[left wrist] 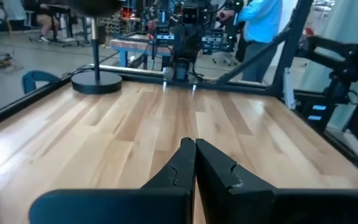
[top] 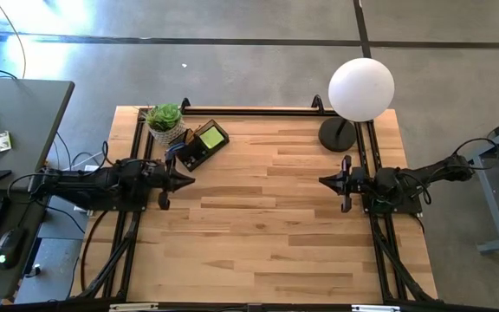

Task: Pick and place office supplies into organizer
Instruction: Return to Home Position

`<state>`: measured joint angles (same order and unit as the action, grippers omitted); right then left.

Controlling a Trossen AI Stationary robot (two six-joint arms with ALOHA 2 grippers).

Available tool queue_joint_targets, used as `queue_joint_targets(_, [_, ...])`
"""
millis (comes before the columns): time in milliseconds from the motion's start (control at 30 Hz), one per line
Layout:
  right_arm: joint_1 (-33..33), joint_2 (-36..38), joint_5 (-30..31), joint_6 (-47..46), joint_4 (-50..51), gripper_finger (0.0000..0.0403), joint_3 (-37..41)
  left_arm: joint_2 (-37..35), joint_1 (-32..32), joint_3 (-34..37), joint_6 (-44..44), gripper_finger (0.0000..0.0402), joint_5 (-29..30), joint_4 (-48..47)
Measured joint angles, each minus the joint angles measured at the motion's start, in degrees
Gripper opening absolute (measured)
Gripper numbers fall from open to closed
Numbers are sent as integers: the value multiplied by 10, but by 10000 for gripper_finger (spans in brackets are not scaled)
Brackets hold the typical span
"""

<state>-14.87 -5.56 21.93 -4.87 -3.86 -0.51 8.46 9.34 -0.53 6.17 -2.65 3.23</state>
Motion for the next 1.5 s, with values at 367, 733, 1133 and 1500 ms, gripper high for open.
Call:
queue_joint_targets(367, [0, 0, 0, -2, 0, 0, 0, 0, 0, 0, -4, 1, 22, -26])
queue_joint_targets(733, [0, 0, 0, -1, 0, 0, 0, 0, 0, 0, -3, 1, 22, -26])
queue_joint_targets(1133, [0, 0, 0, -2, 0, 0, 0, 0, 0, 0, -3, 1, 22, -26])
queue_joint_targets(1500, [0, 0, 0, -1, 0, 0, 0, 0, 0, 0, -3, 1, 22, -26])
